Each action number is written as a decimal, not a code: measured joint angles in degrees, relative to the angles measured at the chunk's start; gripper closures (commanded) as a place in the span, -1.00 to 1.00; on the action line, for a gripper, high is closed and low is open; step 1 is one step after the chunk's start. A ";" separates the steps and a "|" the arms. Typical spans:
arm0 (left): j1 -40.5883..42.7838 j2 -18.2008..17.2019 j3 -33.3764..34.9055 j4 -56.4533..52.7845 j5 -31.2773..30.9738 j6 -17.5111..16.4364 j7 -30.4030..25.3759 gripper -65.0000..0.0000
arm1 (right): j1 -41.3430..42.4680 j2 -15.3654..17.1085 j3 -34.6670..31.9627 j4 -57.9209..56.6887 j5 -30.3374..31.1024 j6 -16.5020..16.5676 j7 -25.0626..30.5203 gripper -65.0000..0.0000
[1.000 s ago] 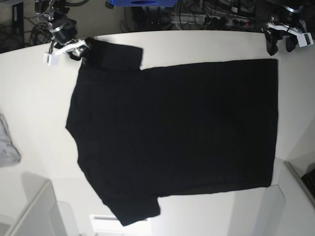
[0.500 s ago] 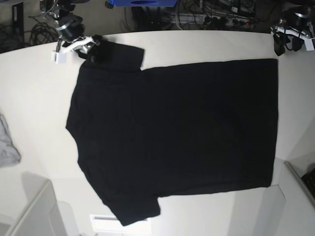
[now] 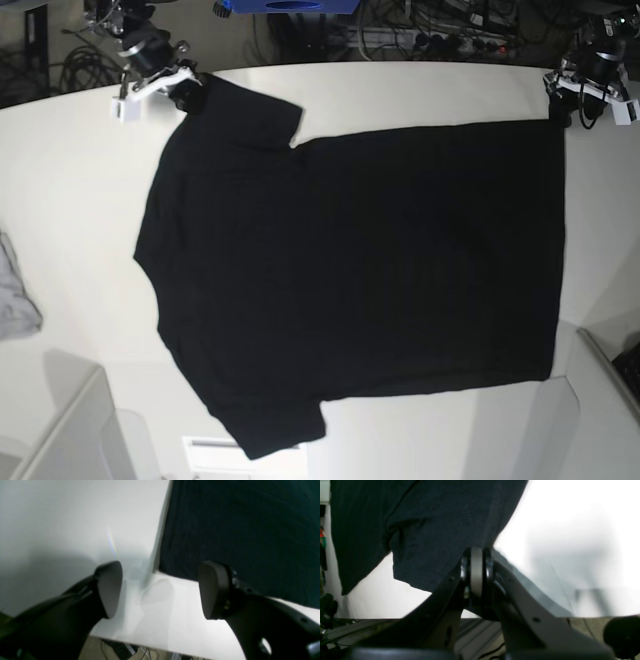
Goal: Fold the T-shirt properly
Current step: 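Grasp the shoulder corners with both grippers and pull toward the robot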
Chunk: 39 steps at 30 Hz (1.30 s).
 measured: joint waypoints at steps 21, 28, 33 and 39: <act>-4.55 -0.28 7.17 -5.57 -1.49 4.39 -2.25 -0.37 | 0.15 -0.02 0.00 -0.33 0.26 0.04 0.48 1.00; -6.21 -0.28 7.76 -6.49 -1.46 4.83 -1.99 -0.04 | 0.15 0.00 0.00 -0.33 0.26 0.04 0.46 1.00; -7.72 -0.28 7.80 -9.35 -1.97 4.83 -2.51 0.92 | 0.15 0.13 0.00 -0.33 0.26 0.04 0.42 1.00; -7.52 -0.31 7.87 -9.11 -1.97 4.79 -1.99 1.00 | 0.02 0.11 0.11 0.22 -0.04 0.04 0.26 1.00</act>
